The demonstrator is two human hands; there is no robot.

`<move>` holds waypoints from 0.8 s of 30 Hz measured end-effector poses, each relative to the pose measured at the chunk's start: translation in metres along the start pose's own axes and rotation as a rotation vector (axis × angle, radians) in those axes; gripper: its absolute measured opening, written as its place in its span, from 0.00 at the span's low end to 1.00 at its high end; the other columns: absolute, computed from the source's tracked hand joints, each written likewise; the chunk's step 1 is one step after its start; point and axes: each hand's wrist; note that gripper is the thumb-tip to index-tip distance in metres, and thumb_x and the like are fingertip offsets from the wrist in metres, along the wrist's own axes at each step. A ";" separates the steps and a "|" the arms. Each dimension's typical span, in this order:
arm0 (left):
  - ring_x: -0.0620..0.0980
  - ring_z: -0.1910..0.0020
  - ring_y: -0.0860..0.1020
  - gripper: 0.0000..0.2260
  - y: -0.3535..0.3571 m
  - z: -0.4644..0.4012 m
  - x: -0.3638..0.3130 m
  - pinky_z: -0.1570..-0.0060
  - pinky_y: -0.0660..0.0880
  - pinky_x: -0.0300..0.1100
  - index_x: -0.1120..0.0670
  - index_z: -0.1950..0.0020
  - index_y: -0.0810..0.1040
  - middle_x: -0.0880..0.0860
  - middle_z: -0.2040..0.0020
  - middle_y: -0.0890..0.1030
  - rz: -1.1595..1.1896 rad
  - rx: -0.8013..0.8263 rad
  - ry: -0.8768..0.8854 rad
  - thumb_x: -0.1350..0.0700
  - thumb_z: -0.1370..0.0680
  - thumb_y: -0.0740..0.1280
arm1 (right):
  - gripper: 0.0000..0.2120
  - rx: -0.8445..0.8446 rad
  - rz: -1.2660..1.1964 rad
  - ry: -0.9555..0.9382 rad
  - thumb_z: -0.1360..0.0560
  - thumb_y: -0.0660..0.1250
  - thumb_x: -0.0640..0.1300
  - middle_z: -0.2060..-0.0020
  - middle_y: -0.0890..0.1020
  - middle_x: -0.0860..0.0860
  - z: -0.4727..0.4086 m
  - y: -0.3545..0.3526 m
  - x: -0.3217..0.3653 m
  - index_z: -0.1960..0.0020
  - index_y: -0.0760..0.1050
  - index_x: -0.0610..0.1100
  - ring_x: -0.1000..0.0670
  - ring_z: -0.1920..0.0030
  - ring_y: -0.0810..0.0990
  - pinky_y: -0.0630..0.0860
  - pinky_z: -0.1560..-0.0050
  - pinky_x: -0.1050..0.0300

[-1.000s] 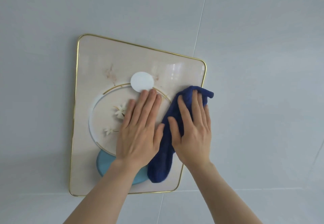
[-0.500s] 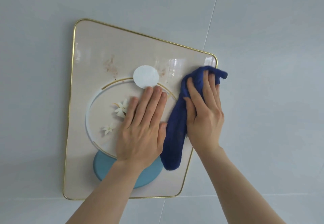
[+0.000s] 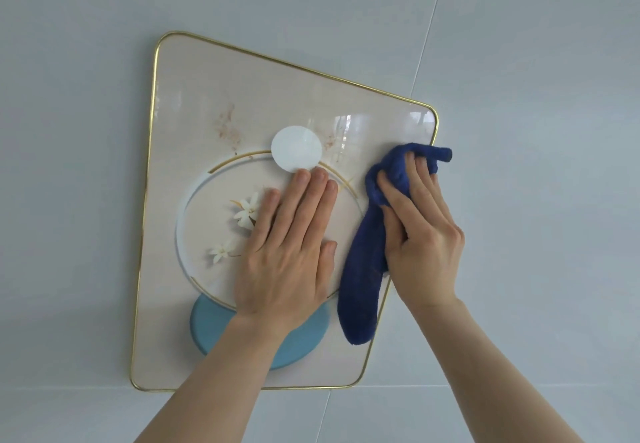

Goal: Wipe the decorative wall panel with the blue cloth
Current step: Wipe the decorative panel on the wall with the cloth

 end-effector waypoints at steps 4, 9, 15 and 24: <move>0.53 0.16 0.54 0.27 0.002 -0.001 -0.001 0.17 0.52 0.54 0.57 0.16 0.53 0.54 0.15 0.56 0.003 -0.030 -0.008 0.50 0.14 0.50 | 0.15 -0.051 -0.071 0.217 0.19 0.66 0.31 0.26 0.74 0.42 -0.006 0.010 0.026 0.35 0.82 0.41 0.41 0.22 0.68 0.72 0.26 0.55; 0.53 0.16 0.53 0.28 0.001 0.000 -0.002 0.17 0.50 0.53 0.57 0.16 0.52 0.54 0.15 0.55 0.006 -0.025 -0.012 0.51 0.15 0.52 | 0.14 0.012 -0.050 0.057 0.18 0.66 0.32 0.28 0.76 0.40 0.003 0.004 0.013 0.35 0.82 0.39 0.40 0.23 0.70 0.78 0.31 0.43; 0.52 0.15 0.49 0.29 -0.005 -0.001 -0.001 0.17 0.48 0.54 0.56 0.15 0.50 0.53 0.15 0.52 0.048 0.057 -0.023 0.51 0.16 0.54 | 0.11 0.053 -0.017 -0.025 0.18 0.67 0.33 0.30 0.79 0.41 0.013 -0.006 0.005 0.39 0.84 0.39 0.41 0.25 0.73 0.80 0.34 0.44; 0.53 0.15 0.47 0.30 -0.027 -0.005 -0.002 0.17 0.49 0.56 0.58 0.16 0.50 0.54 0.14 0.51 0.129 0.172 -0.021 0.51 0.15 0.55 | 0.16 0.251 0.088 -0.056 0.30 0.69 0.27 0.51 0.87 0.51 0.046 -0.043 0.018 0.51 0.86 0.44 0.48 0.56 0.85 0.80 0.68 0.53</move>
Point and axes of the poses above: each hand's wrist, its own z-axis away from the middle knuckle, its own y-axis out of the palm, x = y × z
